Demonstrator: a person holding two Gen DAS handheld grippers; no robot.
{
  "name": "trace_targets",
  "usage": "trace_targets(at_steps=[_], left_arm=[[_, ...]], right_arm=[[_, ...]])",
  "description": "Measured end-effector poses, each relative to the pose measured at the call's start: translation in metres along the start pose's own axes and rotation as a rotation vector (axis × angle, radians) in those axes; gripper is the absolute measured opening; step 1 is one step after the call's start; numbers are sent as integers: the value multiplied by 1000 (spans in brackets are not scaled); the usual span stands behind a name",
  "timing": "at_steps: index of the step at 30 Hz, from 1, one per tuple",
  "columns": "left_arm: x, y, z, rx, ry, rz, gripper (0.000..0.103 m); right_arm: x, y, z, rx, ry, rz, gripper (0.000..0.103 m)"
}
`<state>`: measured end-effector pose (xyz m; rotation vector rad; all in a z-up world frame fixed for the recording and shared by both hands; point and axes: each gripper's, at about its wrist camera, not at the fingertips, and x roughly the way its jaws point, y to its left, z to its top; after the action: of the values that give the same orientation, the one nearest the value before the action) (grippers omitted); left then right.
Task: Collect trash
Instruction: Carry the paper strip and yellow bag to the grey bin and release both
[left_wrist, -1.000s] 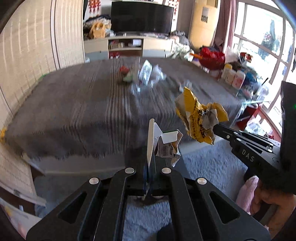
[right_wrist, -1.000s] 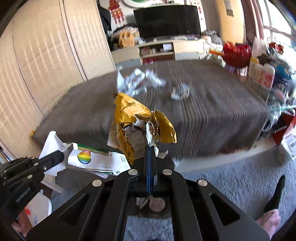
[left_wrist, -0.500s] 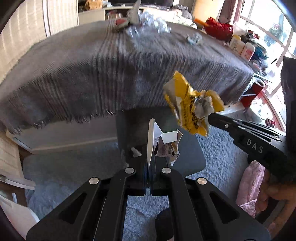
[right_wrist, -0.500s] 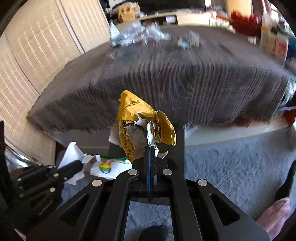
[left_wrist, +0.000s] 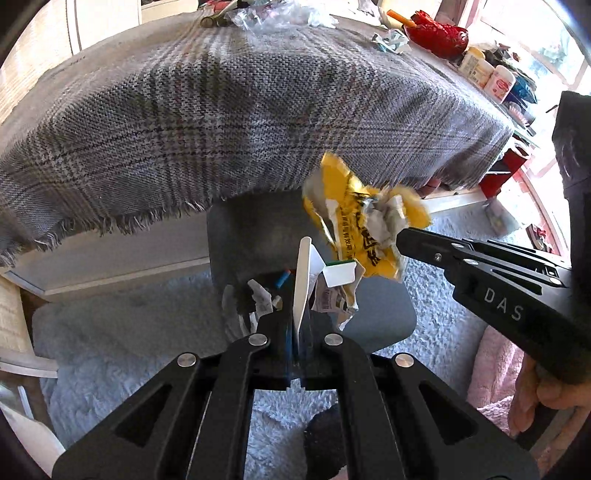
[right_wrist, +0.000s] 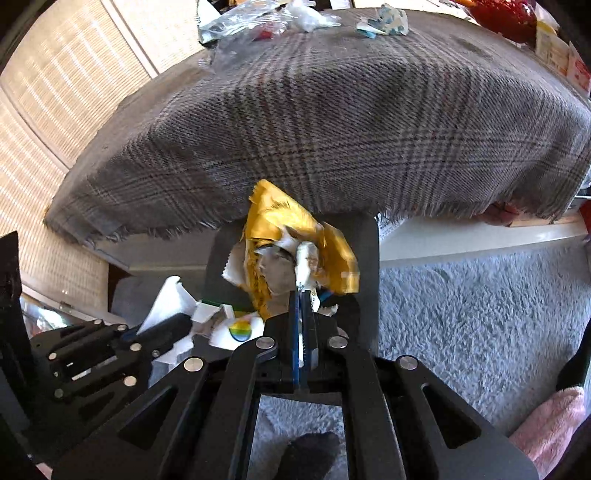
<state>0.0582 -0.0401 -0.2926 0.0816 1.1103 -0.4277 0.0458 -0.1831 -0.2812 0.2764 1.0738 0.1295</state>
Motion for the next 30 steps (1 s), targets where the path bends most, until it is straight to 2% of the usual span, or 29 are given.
trace_targets(at_steps=[2,5,7,9,11,12,13,14,19,22,28,30], left_arm=[[0,3,1,-7,2,7,4],[-1,8,1,-16,-1,19,17],[-4,10,0,-22,-10,26,31],[-9,12,-2,-18,-25,38,38],[-14,12,-2,-9,-39,53,48],[-17,12,-2,-5,-46,63,54],[-19,11,-2,-2,-50,69,57],[-22,11,-1,1,-56,75,59],[-34,10,1,7,-88,95,82],[-43,11,3,18,-107,106,91],[-62,19,15,19,-140,112,95],[-69,23,21,10,-157,111,95]], right_arm=[[0,-1,3,6,-3,2,5],[0,-3,5,21,-9,-10,6],[-1,-5,6,33,-14,-17,6],[-1,-7,7,43,-18,-29,7],[-1,-9,8,56,-22,-46,41],[-4,-10,8,69,-39,-65,83],[-8,-11,8,76,-65,-81,89],[-10,-11,9,75,-76,-84,89],[-13,-14,11,102,-87,-78,95],[-18,-10,12,93,-102,-73,96],[-50,-12,31,139,-212,-50,98],[-65,-14,47,143,-257,-84,99]])
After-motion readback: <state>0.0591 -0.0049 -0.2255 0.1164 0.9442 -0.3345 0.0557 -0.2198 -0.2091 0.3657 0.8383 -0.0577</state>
